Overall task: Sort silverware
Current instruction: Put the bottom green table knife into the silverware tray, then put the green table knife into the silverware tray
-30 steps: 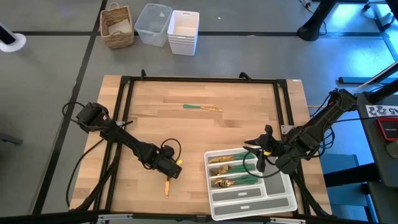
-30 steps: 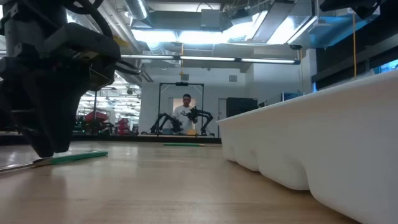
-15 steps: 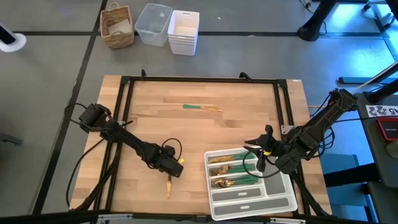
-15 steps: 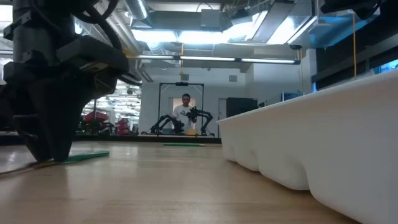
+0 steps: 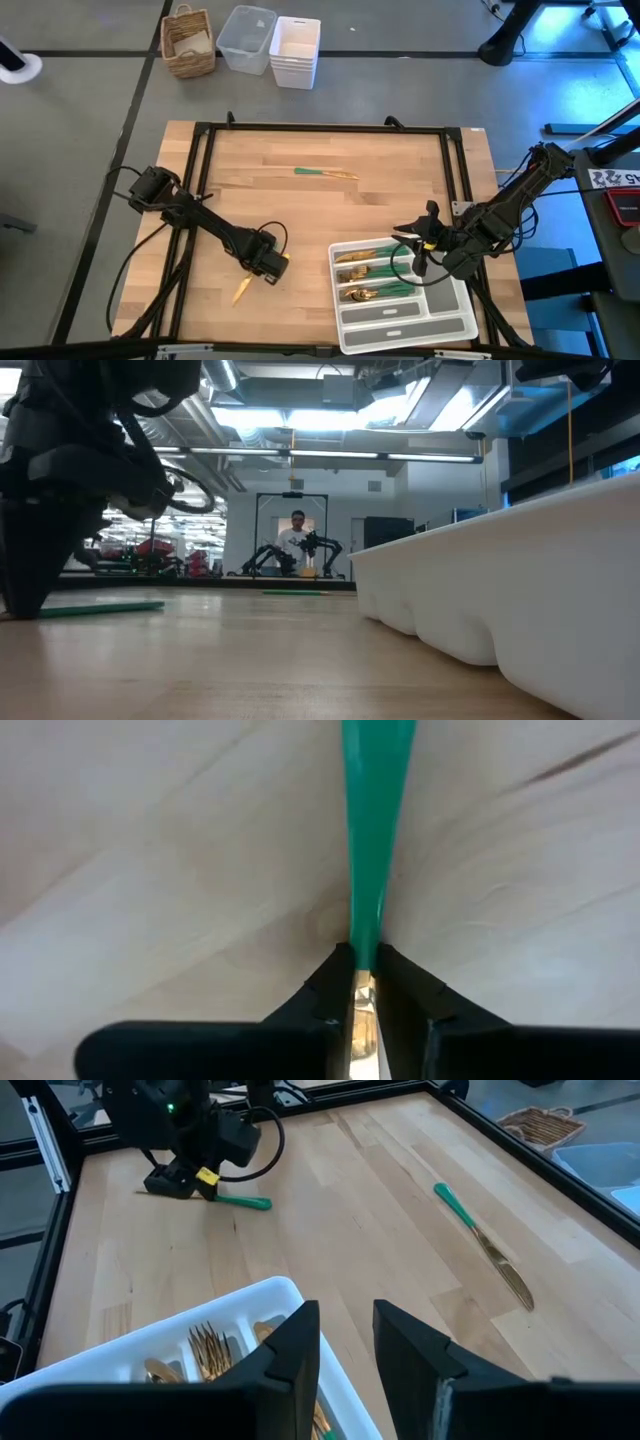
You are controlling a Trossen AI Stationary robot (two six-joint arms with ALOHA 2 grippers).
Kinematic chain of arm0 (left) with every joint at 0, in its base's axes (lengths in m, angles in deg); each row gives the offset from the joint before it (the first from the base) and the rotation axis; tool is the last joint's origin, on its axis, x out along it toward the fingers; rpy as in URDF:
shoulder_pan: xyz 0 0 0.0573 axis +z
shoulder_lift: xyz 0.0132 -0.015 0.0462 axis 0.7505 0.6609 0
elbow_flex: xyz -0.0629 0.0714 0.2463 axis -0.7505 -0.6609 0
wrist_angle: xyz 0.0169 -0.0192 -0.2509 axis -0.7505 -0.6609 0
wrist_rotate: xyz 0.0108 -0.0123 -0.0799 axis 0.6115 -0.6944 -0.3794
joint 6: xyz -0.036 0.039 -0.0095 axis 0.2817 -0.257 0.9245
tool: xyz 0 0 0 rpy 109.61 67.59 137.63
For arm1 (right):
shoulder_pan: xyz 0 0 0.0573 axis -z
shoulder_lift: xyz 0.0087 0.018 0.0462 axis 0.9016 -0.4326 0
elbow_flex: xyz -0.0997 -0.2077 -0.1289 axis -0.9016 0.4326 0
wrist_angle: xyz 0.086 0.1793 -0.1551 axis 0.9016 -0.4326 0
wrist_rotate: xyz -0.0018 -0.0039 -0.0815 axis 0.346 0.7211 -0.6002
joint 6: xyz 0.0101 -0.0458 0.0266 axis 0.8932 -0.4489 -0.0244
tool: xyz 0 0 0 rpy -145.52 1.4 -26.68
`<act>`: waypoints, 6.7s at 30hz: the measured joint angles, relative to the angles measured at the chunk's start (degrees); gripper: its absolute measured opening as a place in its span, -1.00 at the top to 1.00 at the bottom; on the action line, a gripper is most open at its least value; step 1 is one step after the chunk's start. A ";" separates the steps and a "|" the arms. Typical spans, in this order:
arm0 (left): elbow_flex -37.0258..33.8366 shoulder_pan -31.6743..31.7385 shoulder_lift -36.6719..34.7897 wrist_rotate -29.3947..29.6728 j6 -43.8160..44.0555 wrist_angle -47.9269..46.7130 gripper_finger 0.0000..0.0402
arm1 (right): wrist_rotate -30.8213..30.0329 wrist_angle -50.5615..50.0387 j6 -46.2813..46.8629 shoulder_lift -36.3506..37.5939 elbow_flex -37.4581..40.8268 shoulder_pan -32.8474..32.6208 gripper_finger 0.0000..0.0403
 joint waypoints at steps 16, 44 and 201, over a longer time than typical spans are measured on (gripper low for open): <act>-2.38 0.05 -0.39 0.30 -11.34 5.10 0.65 | 1.07 0.01 0.00 0.03 0.00 0.01 0.51; -2.78 0.11 -1.21 0.96 -11.79 4.84 0.91 | -5.07 -4.54 9.55 34.59 27.74 0.02 0.51; 21.86 49.87 13.91 3.00 -99.23 18.78 0.48 | 37.77 24.95 -35.78 61.44 39.37 32.72 0.51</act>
